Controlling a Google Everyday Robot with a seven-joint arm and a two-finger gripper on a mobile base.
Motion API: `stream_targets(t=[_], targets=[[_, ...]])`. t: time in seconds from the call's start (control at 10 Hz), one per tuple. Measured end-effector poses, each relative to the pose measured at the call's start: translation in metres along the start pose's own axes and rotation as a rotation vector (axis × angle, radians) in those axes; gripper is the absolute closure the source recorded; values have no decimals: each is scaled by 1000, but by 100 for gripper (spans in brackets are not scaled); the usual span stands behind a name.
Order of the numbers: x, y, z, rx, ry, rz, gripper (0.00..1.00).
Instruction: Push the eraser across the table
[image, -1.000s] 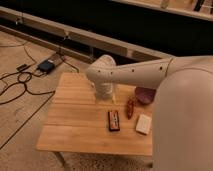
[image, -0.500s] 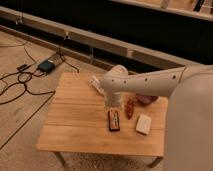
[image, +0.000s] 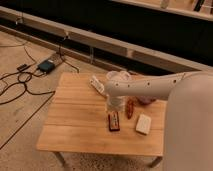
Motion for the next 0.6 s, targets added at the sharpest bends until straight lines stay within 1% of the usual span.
stream_targets(t=[0.2, 0.6], targets=[[-4, -5, 14, -22, 15, 1, 35], [-7, -11, 31, -40, 41, -1, 35]])
